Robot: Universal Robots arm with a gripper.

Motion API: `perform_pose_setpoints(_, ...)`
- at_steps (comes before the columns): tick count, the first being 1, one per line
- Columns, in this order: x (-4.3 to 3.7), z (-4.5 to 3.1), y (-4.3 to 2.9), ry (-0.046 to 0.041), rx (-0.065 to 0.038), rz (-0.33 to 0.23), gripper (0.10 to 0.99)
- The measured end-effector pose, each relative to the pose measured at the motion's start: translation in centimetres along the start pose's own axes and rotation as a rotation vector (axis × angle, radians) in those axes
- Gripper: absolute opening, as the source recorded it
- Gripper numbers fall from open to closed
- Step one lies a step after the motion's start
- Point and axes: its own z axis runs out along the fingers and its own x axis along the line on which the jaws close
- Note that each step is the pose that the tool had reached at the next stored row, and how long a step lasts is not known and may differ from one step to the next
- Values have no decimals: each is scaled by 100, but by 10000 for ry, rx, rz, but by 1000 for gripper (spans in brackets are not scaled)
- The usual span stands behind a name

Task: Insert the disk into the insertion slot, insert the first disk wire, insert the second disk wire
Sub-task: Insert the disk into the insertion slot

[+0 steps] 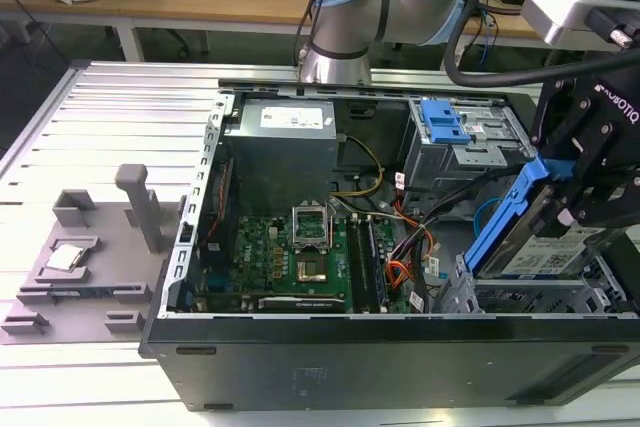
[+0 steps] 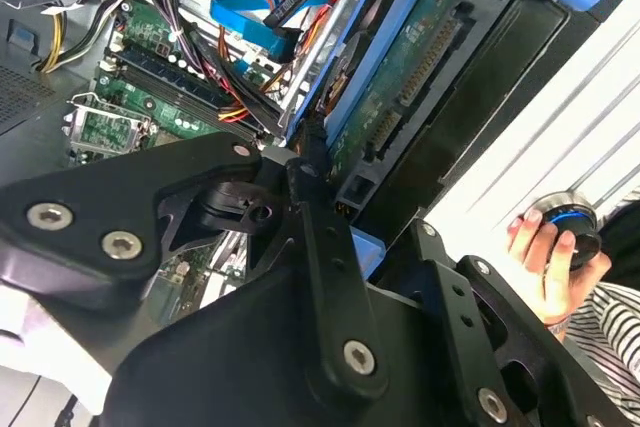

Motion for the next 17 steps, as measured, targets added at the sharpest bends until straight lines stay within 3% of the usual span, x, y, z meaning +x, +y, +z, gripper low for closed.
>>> perform_pose_setpoints(3,0,2,0,-1,0,0,365)
perform_pose_setpoints(4,0,2,0,-1,0,0,443)
perform_pose_setpoints(8,0,4,0,-2,0,-1,443)
perform_pose_setpoints(10,0,5,0,-2,0,0,365)
perform_pose_setpoints(12,0,6,0,-2,0,-1,180)
perform_pose_setpoints(13,0,6,-1,-2,1,-1,180)
perform_pose_setpoints(14,0,6,-1,-2,0,-1,118)
perform_pose_setpoints(17,0,8,0,-2,0,-1,106)
